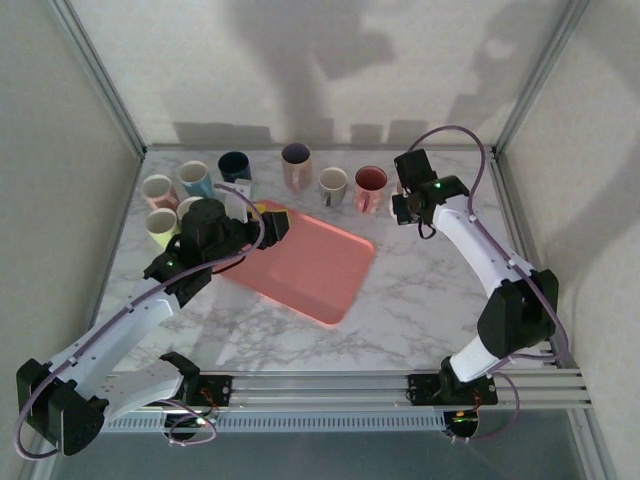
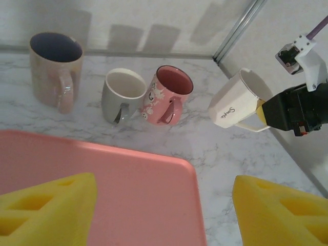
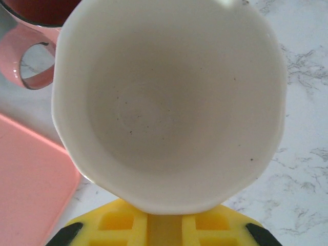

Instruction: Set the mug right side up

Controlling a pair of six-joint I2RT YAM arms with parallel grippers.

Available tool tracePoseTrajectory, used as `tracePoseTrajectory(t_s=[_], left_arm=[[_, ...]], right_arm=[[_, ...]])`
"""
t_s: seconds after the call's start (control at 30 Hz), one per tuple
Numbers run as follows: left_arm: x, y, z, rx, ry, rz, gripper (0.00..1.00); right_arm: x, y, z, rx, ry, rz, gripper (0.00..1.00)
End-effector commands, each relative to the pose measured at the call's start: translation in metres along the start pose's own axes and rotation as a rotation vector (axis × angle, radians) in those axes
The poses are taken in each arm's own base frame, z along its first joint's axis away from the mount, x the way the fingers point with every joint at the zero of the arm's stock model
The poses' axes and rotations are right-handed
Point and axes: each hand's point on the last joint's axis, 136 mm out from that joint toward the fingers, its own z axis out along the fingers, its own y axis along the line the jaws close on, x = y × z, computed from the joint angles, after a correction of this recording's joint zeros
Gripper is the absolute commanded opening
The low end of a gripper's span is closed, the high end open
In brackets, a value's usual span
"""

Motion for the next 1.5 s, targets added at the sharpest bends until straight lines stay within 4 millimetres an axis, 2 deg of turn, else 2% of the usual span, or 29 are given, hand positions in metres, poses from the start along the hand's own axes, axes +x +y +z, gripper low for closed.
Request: tracePoseTrajectory(t_s=[0.0, 0.2, 0.47, 0.93, 1.3, 1.4, 1.47], left_arm=[[-0.001, 0.010, -0.004, -0.046, -0.010, 0.025, 0.70], [0.002, 0.016, -0.004, -0.071, -0.008, 0.030, 0.70], [0.003, 0.019, -0.008, -0.085, -0.014, 0.029, 0.71], [0.008, 0.023, -0.008, -0.099, -0.010, 0.021, 0.71], [0.009, 0.024, -0.007, -0.104, -0.008, 0.021, 0.71], [0.009, 0.025, -0.006, -0.106, -0.006, 0.021, 0.71], [0.010, 0.025, -0.006, -0.107, -0.004, 0.020, 0.71]], right_arm=[[-0.034, -0.010, -0.005, 0.050, -0.107, 0.021, 0.00], [-0.032, -0.006, 0.019, 0.054, -0.094, 0.020, 0.00], [-0.028, -0.002, 0.040, 0.063, -0.073, 0.018, 0.00], [-0.013, 0.001, 0.072, 0.097, -0.024, -0.004, 0.00], [-0.003, 0.003, 0.087, 0.106, -0.001, -0.007, 0.00], [0.001, 0.003, 0.089, 0.108, 0.006, -0.006, 0.04], [0.003, 0.004, 0.089, 0.105, 0.011, -0.008, 0.12]])
